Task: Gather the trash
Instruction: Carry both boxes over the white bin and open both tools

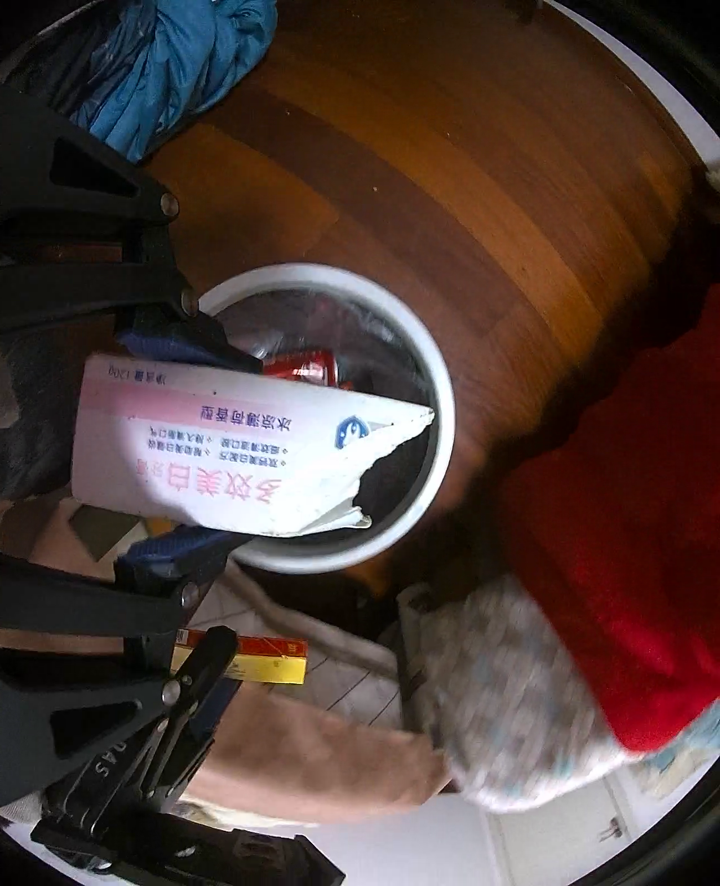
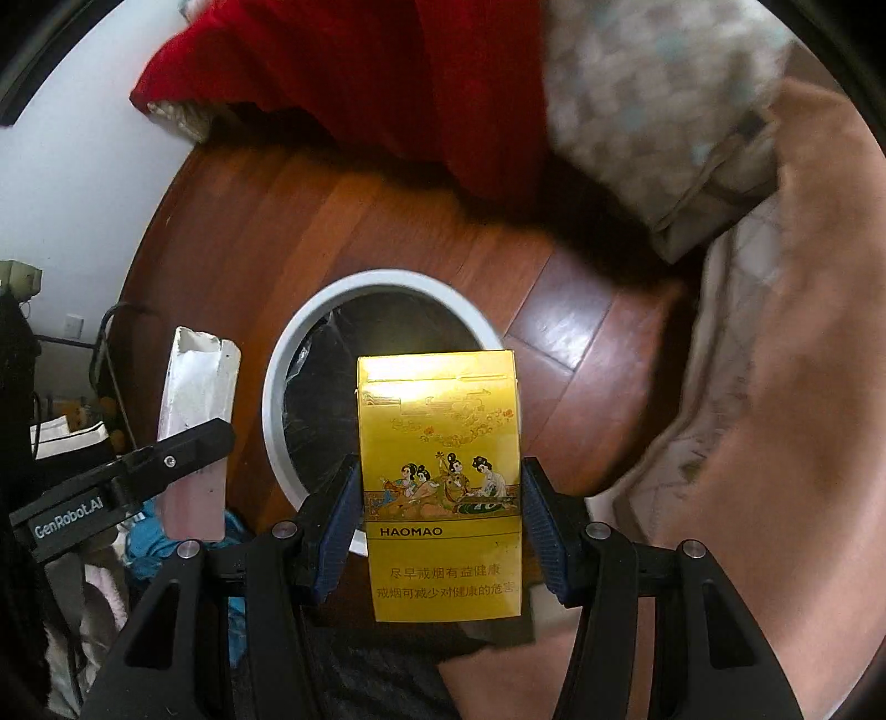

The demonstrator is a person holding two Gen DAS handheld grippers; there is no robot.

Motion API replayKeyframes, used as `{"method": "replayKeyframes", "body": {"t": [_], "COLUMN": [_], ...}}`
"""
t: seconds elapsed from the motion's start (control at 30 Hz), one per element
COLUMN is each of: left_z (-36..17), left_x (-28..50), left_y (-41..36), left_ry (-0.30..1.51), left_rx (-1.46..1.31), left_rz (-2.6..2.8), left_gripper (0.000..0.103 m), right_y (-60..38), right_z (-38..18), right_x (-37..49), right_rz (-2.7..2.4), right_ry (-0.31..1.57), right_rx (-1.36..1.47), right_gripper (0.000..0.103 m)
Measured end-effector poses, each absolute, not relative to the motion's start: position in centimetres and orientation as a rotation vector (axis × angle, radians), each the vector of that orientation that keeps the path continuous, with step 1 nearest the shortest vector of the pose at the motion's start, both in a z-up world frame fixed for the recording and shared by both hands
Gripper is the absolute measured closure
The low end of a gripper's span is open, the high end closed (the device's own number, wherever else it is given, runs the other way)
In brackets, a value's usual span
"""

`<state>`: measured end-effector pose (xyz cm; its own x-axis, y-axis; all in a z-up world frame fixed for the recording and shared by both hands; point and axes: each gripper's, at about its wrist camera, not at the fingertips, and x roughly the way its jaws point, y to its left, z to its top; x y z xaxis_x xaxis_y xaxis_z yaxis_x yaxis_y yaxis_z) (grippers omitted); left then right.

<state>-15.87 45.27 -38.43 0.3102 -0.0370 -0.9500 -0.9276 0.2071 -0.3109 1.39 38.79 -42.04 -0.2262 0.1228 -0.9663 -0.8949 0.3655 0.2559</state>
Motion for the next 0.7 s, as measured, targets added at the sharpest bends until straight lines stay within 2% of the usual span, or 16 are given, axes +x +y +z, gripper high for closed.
{"method": "replayKeyframes", "body": {"t": [0.03,0.07,0.1,0.2,0.3,0.37,0.7], "left_z": [-38.9,-39.2,-39.1,-39.4,-39.0,-38.5,-37.8], "left_x": [-15.9,-16.2,-17.0,-18.1,-18.7,-19.1,-19.7], "left_y": [45.4,45.7,45.9,46.0,45.4,44.7,41.7], "left_ry": [1.075,1.074,1.072,1.082,1.095,1.089,1.139], "left_rx": [-1.188,-1.190,-1.195,-1.193,-1.132,-1.074,-0.911], "left_rz": [0.839,0.860,0.869,0.912,0.963,1.001,1.109], "left_gripper": [0.016,0.003,0.002,0.002,0.002,0.002,0.002], "right_y": [39.4,39.7,39.8,40.2,39.9,39.5,35.6], "right_z": [-43.0,-43.7,-44.3,-45.2,-44.8,-44.5,-42.7], "right_x": [1.3,1.1,0.9,0.5,-0.1,-0.3,-0.5], "right_rz": [1.131,1.136,1.134,1.143,1.150,1.144,1.073], "right_ry": [1.515,1.543,1.560,1.564,1.533,1.498,1.353], "right_rx": [-0.736,-0.744,-0.754,-0.767,-0.789,-0.812,-0.932], "right_gripper": [0.044,0.044,0.043,0.009,0.006,0.000,0.000]}}
